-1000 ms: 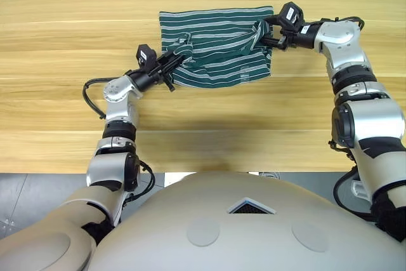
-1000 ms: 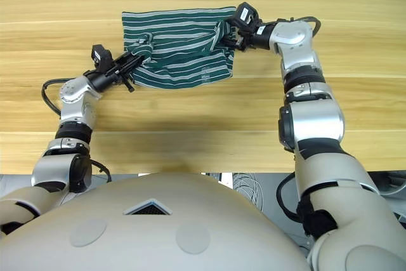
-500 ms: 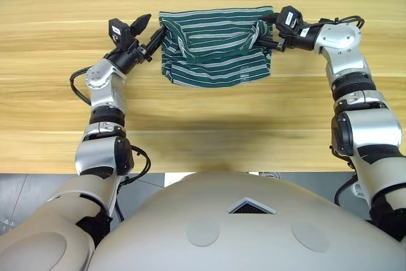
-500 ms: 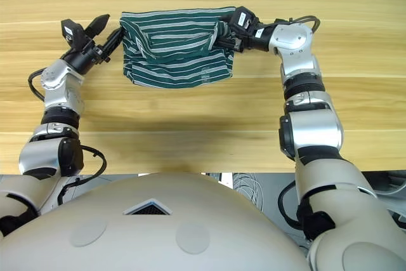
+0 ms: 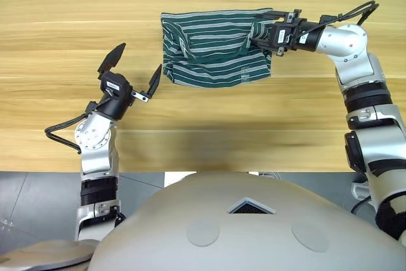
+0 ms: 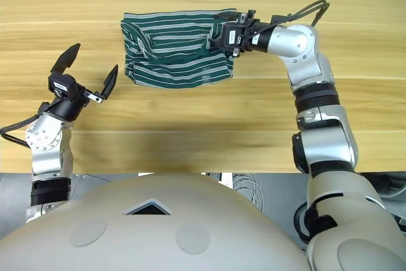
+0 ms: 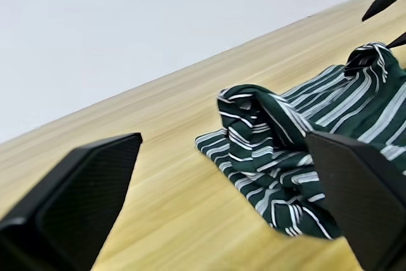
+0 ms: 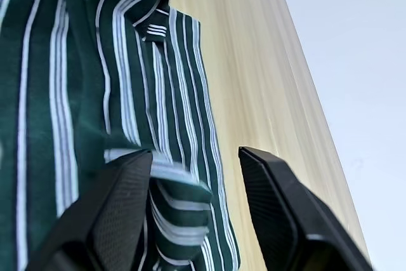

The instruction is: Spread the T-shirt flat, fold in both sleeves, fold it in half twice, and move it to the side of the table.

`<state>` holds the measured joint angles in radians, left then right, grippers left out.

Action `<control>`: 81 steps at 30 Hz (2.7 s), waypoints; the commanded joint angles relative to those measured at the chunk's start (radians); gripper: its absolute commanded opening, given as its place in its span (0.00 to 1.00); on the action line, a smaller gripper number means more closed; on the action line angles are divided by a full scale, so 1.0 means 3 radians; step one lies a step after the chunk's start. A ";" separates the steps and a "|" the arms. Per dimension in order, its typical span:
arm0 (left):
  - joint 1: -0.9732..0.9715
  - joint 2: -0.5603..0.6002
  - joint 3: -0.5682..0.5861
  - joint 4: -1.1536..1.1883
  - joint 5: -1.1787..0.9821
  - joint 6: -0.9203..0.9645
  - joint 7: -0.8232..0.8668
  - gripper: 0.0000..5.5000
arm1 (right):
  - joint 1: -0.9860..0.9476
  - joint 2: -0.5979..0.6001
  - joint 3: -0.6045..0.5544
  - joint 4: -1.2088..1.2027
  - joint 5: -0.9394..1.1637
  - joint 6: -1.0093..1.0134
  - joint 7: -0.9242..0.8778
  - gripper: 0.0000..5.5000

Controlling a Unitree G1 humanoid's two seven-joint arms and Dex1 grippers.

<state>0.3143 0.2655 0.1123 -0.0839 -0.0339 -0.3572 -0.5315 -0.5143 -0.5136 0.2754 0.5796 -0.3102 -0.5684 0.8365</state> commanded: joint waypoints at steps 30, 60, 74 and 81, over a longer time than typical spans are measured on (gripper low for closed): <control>-0.0574 0.0020 -0.0746 0.1112 0.0591 0.0405 0.0662 0.85 | -0.0050 -0.0187 0.0322 -0.0198 0.0193 -0.0116 0.0332 0.46; 0.0428 0.0601 -0.0879 0.0389 0.0274 0.0762 0.0127 0.57 | -0.0113 -0.0373 0.0739 -0.0858 -0.0173 -0.0112 0.0754 0.46; 0.0418 0.0601 -0.0958 0.0306 0.0272 0.0763 0.0109 0.14 | -0.0606 0.0114 0.0980 0.0013 -0.0967 -0.0211 -0.0161 0.46; 0.0397 0.0603 -0.0957 0.0308 0.0260 0.0747 0.0112 0.05 | -0.0999 0.0536 0.0608 0.1182 -0.0491 0.0082 -0.0446 0.46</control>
<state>0.4065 0.4263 -0.1612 -0.0349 0.0114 -0.1980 -0.4912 -0.7589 -0.3807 0.4988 0.8366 -0.4938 -0.5861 0.7286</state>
